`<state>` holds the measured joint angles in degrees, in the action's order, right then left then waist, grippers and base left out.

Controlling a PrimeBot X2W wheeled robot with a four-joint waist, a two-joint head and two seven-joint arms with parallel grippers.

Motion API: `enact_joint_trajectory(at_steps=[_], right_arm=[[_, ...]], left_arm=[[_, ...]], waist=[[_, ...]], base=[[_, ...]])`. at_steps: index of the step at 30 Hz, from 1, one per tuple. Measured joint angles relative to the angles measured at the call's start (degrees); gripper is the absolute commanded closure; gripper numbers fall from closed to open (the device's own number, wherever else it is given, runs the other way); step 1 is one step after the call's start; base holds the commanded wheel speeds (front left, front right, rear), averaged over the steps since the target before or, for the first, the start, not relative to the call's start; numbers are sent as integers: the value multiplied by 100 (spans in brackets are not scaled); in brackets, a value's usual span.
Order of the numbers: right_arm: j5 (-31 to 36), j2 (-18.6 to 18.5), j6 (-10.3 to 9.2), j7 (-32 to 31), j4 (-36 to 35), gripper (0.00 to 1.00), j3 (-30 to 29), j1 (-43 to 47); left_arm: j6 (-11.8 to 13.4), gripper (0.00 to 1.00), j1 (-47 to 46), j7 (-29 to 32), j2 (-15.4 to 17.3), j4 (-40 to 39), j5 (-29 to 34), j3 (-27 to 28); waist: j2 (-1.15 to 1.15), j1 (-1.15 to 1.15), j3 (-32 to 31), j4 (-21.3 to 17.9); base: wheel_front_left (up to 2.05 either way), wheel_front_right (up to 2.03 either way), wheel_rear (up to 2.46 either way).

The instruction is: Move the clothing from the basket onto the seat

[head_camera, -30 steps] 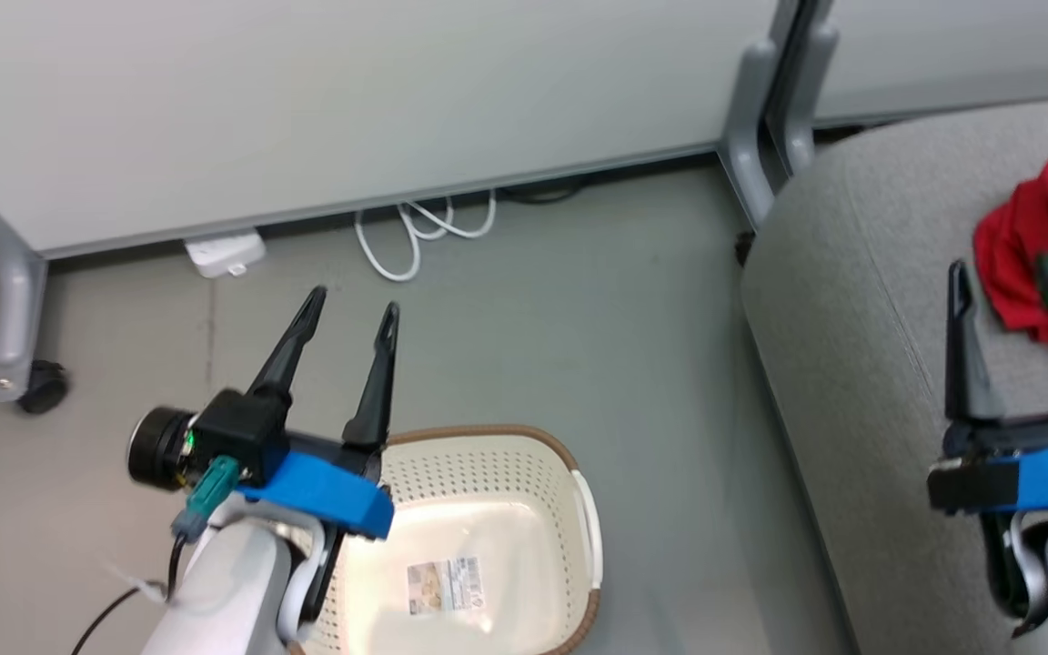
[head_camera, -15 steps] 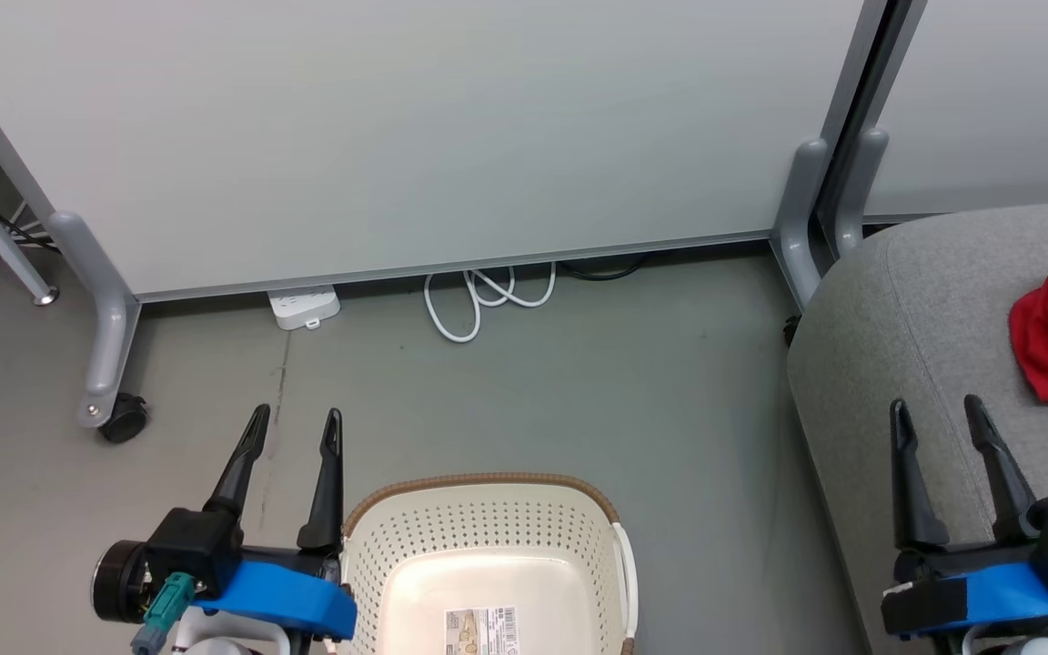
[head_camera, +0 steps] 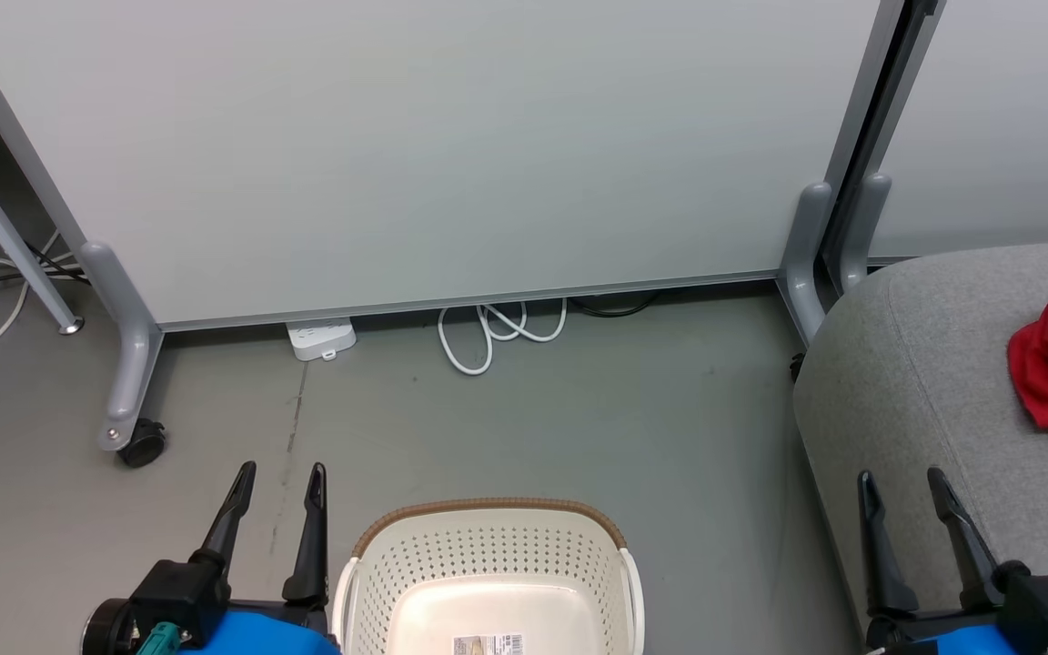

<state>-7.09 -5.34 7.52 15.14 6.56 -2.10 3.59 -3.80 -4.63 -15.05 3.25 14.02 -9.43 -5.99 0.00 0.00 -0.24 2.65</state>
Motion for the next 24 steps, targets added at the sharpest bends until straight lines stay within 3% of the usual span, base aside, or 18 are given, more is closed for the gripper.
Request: enact_joint_trajectory(at_steps=[10, 11, 16, 24], right_arm=[[-8, 42, 0, 0, 30, 0, -5, 31], [-8, 44, 0, 0, 46, 100, -3, 31], [-85, 64, 0, -25, 278, 100, 1, 70], [-973, 82, 0, -260, 343, 100, -35, 47]], left_arm=[[-83, 0, 34, 0, -27, 96, 149, 92], [-86, 100, 36, 2, -30, 115, 157, 90], [-89, 100, 154, 65, -63, 360, 80, 79], [-99, 100, 154, 304, -65, 368, -811, 212]], waist=[[0, 0, -9, 3], [0, 0, -8, 3], [0, 1, -9, 0], [0, 1, -6, -17]], base=[[0, 0, 0], [0, 0, 0], [0, 0, 0], [0, 0, 0]])
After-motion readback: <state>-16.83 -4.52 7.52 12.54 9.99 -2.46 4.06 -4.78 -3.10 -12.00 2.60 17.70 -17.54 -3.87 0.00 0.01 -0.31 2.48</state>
